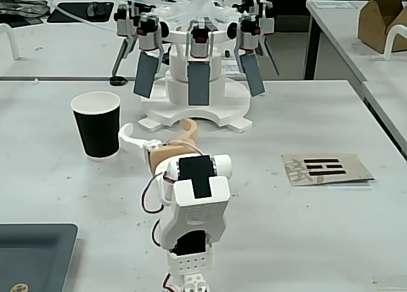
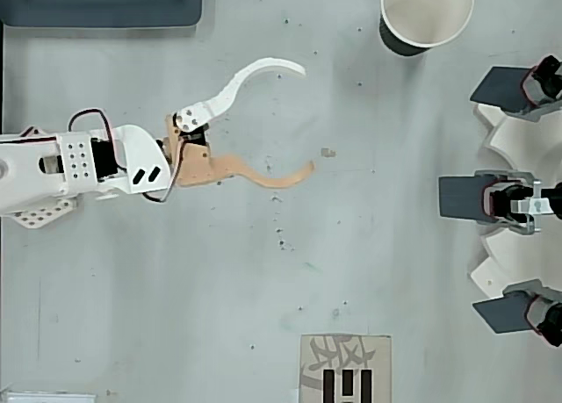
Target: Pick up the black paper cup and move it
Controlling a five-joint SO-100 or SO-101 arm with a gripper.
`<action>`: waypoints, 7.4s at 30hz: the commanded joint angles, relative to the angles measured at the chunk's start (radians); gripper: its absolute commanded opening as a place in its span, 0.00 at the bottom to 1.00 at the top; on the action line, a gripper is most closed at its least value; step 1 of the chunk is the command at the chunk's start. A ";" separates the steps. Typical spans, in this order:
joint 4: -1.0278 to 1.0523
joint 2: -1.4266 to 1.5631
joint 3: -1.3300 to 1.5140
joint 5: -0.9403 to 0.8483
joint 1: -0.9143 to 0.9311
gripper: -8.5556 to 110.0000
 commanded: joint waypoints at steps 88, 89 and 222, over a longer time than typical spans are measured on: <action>0.129 -1.523 -1.865 0.032 -0.198 0.51; 0.141 -1.532 -1.885 0.032 -0.199 0.51; -0.155 -0.256 -0.318 -0.038 -0.091 0.16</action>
